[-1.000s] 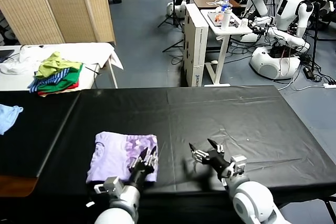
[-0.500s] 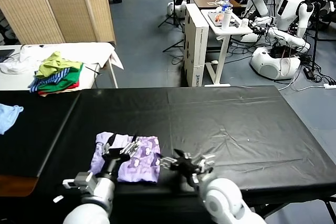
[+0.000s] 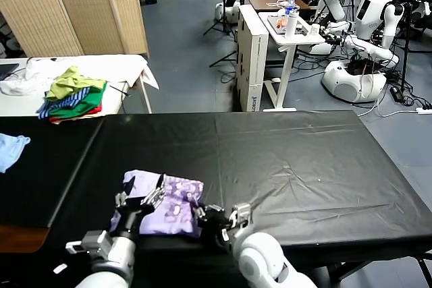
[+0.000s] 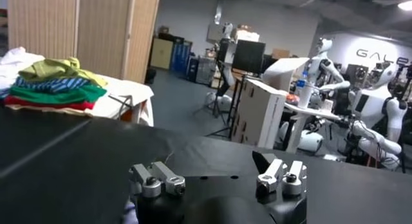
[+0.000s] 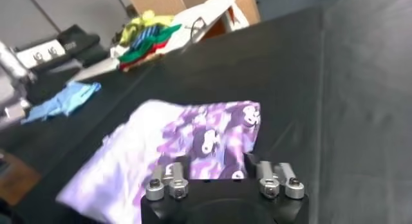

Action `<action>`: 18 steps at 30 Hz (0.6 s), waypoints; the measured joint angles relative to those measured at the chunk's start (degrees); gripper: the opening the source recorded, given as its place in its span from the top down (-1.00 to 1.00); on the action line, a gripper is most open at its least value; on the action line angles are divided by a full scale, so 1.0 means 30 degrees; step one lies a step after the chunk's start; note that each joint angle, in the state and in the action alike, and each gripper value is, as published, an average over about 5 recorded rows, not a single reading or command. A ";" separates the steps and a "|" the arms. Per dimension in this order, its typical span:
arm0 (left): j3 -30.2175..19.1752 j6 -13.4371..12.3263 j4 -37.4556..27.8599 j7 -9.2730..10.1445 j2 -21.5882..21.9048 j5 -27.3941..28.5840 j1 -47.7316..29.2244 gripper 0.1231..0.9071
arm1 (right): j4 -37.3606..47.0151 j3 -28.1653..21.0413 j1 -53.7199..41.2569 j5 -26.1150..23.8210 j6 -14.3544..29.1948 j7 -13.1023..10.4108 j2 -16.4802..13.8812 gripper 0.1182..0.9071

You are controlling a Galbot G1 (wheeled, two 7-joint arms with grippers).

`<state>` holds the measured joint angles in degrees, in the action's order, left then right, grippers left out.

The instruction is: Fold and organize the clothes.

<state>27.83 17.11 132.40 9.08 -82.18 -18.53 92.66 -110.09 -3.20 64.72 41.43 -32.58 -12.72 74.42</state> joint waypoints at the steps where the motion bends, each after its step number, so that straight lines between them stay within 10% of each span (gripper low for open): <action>1: 0.0058 -0.0019 0.0014 0.0000 -0.0010 -0.0001 0.0040 -1.00 | -0.0109 0.0112 0.0049 -0.0013 -0.0072 -0.0035 -0.0050 0.78; 18: 0.0108 -0.0109 -0.0685 -0.0007 -0.0433 0.0031 0.0091 -1.00 | -0.1029 0.4696 -0.0375 -0.0132 -0.2509 0.1311 -0.4326 0.93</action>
<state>28.16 16.79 130.35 9.06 -83.48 -18.44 92.93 -113.18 10.89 63.60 41.04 -40.10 -8.78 61.44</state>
